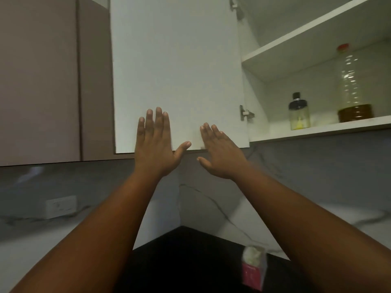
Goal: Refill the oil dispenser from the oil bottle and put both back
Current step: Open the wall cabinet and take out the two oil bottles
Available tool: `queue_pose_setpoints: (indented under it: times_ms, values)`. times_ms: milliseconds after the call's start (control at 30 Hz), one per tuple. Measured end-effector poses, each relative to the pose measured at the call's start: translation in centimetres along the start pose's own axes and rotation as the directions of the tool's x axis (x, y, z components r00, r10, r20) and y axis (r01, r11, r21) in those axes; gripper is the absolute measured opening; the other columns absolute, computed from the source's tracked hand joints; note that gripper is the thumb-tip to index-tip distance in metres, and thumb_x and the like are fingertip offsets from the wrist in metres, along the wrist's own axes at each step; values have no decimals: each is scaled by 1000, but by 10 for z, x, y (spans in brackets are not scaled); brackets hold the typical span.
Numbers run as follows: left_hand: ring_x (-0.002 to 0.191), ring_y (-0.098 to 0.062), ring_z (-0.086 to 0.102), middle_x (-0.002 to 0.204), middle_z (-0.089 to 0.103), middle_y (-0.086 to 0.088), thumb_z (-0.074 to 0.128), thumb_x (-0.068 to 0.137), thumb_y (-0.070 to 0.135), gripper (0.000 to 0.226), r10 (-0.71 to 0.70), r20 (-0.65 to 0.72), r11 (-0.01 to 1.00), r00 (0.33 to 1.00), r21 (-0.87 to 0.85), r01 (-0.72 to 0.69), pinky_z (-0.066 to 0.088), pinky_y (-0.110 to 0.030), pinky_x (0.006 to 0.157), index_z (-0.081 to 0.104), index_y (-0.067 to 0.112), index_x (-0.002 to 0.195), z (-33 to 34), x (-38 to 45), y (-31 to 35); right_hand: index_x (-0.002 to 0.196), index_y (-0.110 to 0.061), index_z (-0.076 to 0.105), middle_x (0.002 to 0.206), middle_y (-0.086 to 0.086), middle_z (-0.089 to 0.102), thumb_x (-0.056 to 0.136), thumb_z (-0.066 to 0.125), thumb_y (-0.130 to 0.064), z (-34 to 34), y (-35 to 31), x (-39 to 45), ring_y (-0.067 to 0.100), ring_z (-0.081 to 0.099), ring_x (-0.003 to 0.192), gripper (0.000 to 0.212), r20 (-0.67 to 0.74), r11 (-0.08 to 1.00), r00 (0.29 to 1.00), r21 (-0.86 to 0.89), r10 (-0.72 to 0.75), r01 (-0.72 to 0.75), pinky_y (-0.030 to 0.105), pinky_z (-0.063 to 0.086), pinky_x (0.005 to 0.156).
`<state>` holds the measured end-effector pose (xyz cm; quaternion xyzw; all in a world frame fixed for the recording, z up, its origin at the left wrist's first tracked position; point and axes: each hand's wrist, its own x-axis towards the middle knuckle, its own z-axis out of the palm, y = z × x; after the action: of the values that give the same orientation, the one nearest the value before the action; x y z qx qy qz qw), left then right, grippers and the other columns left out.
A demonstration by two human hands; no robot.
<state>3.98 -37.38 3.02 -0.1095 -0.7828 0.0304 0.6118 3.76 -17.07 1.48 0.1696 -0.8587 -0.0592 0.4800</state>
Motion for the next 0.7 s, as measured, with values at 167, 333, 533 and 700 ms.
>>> queue_pose_setpoints:
  times_ms: [167,333,533,700]
  values:
    - [152,-34,0,164,8,-18,11,88,76,101,57,-7,975,998,-213,-57,-16,-41,119,13,0,155,15,0,61,151,-11,-13,160,7,-13,95,36,-52,-26,41,-35,21,-12,148,85,81,984,994,-163,80,-66,38,4,122]
    - [152,-33,0,164,7,-17,5,85,77,103,133,-2,925,991,-360,-124,-13,-43,119,10,2,155,16,1,136,151,-11,-12,161,6,-12,94,38,-52,-58,86,-73,21,-11,148,86,125,953,977,-272,171,-132,37,2,122]
    - [152,-31,-7,165,-1,-14,0,81,77,104,137,-18,863,990,-489,-128,-12,-44,120,4,5,156,12,33,221,150,-11,-14,160,7,-14,93,38,-55,-97,163,-112,22,-11,148,89,116,893,962,-411,249,-182,37,3,121]
    - [152,-30,-8,165,-3,-13,-4,78,78,106,150,-21,824,988,-550,-137,-11,-45,121,2,6,156,16,63,287,151,-11,-13,160,6,-14,93,38,-56,-124,226,-134,22,-11,148,89,97,846,951,-489,293,-211,37,2,120]
